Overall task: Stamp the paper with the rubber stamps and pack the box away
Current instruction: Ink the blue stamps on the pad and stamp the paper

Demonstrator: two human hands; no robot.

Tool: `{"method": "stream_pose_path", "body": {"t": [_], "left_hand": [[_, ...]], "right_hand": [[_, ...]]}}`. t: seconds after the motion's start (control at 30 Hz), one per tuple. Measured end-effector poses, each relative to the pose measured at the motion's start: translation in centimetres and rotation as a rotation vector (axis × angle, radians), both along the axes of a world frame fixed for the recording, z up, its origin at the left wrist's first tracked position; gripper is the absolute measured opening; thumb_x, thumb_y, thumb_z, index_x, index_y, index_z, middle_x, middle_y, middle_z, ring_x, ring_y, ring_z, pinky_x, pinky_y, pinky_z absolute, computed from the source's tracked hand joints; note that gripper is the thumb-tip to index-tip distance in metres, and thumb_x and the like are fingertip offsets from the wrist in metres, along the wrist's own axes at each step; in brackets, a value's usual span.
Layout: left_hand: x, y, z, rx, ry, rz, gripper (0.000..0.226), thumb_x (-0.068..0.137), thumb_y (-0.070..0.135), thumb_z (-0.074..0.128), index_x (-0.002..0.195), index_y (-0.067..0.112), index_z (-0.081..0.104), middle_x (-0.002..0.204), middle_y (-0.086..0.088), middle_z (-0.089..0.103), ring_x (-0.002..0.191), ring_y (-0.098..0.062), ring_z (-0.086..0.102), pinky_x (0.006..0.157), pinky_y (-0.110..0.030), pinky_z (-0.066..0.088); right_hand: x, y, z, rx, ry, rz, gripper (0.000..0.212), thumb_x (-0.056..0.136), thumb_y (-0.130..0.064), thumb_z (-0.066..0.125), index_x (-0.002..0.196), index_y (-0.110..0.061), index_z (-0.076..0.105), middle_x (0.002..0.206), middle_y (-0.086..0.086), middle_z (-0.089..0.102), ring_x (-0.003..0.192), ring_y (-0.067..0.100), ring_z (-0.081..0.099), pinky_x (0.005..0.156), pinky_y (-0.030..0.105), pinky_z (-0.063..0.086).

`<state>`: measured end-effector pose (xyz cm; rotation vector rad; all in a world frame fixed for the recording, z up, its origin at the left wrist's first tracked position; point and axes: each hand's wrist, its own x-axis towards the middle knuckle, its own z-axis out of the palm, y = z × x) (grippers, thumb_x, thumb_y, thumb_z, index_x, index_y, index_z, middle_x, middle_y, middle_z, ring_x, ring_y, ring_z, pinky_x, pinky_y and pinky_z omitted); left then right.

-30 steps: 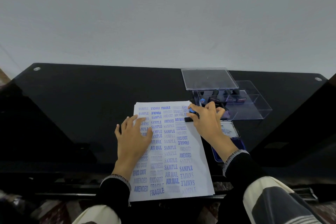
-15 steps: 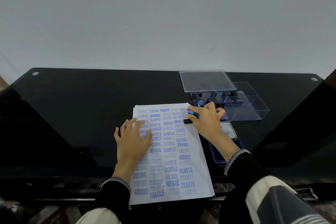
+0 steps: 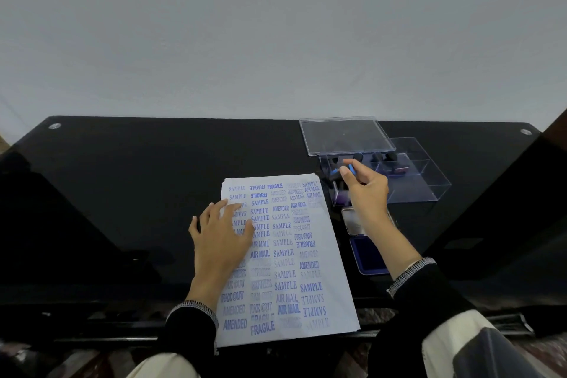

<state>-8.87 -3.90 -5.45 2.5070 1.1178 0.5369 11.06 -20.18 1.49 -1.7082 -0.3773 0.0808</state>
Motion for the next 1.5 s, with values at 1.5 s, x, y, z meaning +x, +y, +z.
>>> {"method": "stream_pose_path", "body": {"t": [1.5], "left_hand": [[6.5, -11.5, 0.1, 0.011, -0.01, -0.702, 0.082, 0.075, 0.079, 0.043, 0.141, 0.03, 0.042, 0.14, 0.016, 0.042, 0.133, -0.004, 0.026, 0.113, -0.025, 0.009]], "right_hand": [[-2.7, -10.6, -2.2, -0.468, -0.187, 0.348, 0.014, 0.101, -0.027, 0.037, 0.092, -0.017, 0.043, 0.081, 0.012, 0.058, 0.066, 0.015, 0.048, 0.06, 0.03, 0.042]]}}
